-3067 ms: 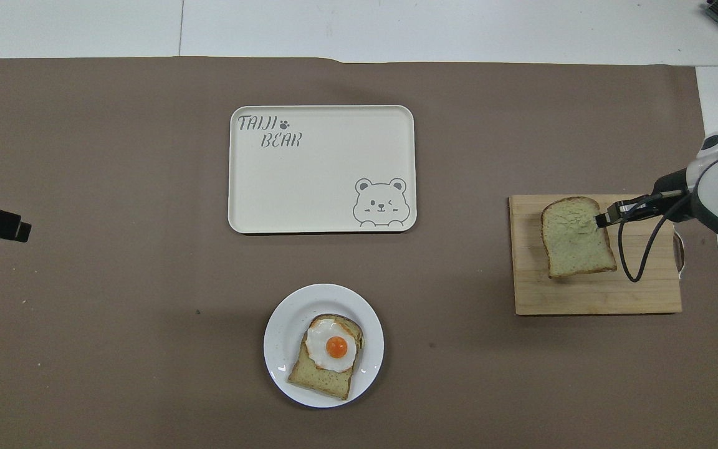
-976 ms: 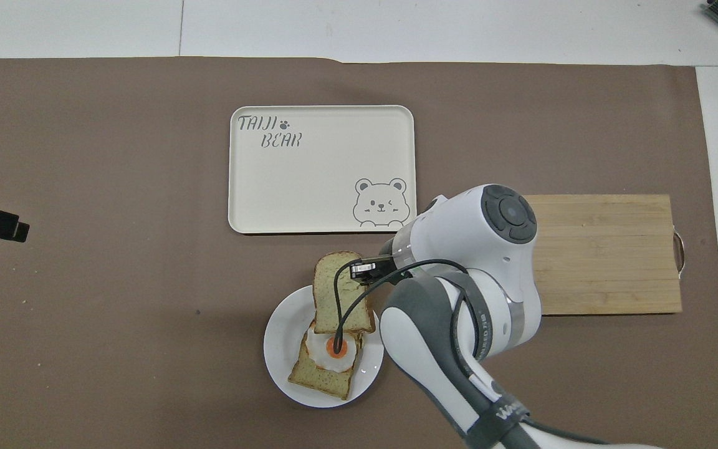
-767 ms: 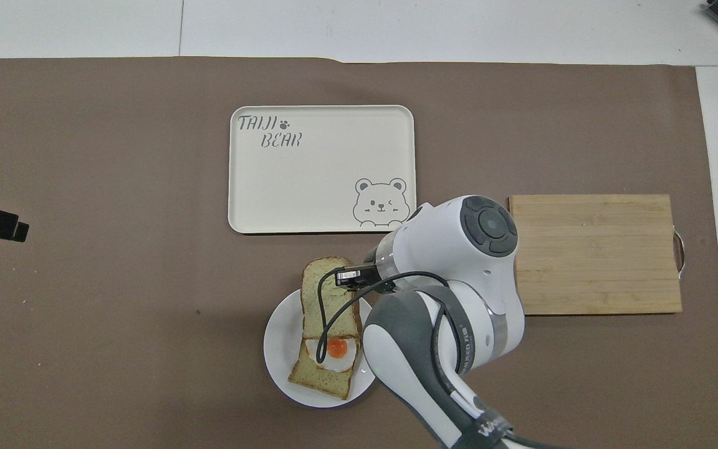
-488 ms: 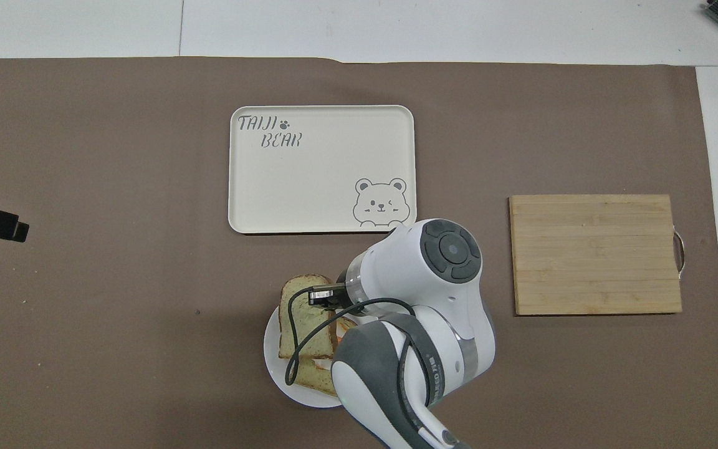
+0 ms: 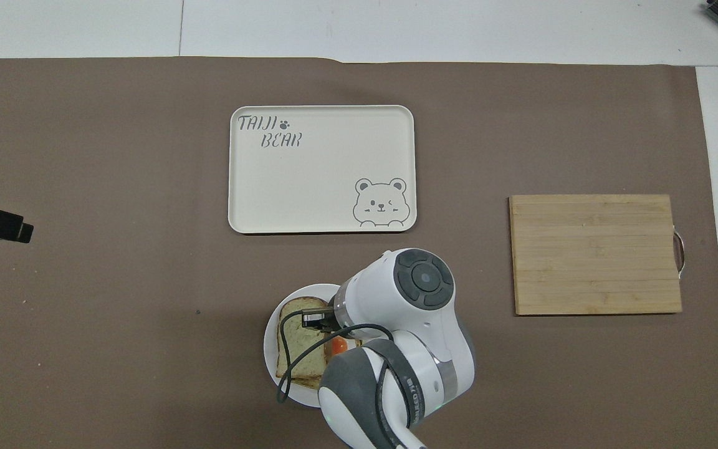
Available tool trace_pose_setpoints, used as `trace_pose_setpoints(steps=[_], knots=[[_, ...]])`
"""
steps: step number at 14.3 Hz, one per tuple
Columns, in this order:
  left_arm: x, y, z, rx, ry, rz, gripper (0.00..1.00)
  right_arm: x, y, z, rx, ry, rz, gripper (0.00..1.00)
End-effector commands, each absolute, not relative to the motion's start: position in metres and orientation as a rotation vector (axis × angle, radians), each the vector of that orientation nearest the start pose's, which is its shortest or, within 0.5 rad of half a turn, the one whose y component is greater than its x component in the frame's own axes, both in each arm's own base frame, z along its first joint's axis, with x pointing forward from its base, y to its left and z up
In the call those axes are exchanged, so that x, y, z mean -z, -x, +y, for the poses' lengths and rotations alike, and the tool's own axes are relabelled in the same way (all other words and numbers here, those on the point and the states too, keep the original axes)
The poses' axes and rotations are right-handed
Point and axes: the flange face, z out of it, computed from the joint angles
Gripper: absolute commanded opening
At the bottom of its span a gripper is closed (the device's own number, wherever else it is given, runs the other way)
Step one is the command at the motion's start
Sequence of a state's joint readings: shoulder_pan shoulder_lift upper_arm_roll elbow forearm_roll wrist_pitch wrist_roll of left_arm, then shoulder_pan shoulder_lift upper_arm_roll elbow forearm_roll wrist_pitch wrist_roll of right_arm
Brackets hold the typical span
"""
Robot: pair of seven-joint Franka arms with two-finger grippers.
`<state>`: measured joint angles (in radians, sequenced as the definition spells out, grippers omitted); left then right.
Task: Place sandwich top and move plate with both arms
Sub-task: 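Lower the bread onto the egg toast and open the right gripper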
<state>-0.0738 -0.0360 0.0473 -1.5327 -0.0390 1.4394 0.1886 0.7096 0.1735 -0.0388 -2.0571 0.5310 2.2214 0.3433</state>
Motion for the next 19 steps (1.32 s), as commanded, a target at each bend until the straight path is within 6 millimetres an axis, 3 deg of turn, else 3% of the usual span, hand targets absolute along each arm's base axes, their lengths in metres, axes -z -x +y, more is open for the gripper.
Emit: trace_pose_setpoints(steps=[1,7,8,9,10,14,19], knots=[[-0.650,-0.521,-0.022,-0.084,3.160,0.336,1.00,-0.348,-0.442,0.358,-0.291,2.753,0.001,0.00],[-0.651,-0.523,-0.019,-0.067,3.160,0.333,1.00,-0.342,-0.446,0.345,-0.309,2.759,0.037,0.00],[-0.650,-0.522,-0.021,-0.072,3.160,0.338,1.00,-0.341,-0.446,0.344,-0.312,2.760,0.040,0.05],[-0.649,-0.522,-0.023,-0.077,3.159,0.343,1.00,-0.341,-0.452,0.338,-0.310,2.760,0.046,0.48],[-0.650,-0.521,-0.025,-0.077,3.158,0.350,1.00,-0.342,-0.458,0.333,-0.300,2.770,0.057,0.99],[-0.650,-0.521,-0.035,-0.076,3.169,0.400,1.00,-0.352,-0.464,0.327,-0.297,2.770,0.059,1.00],[-0.652,-0.521,-0.030,-0.071,3.176,0.365,1.00,-0.402,-0.506,0.276,-0.248,2.926,-0.054,1.00]])
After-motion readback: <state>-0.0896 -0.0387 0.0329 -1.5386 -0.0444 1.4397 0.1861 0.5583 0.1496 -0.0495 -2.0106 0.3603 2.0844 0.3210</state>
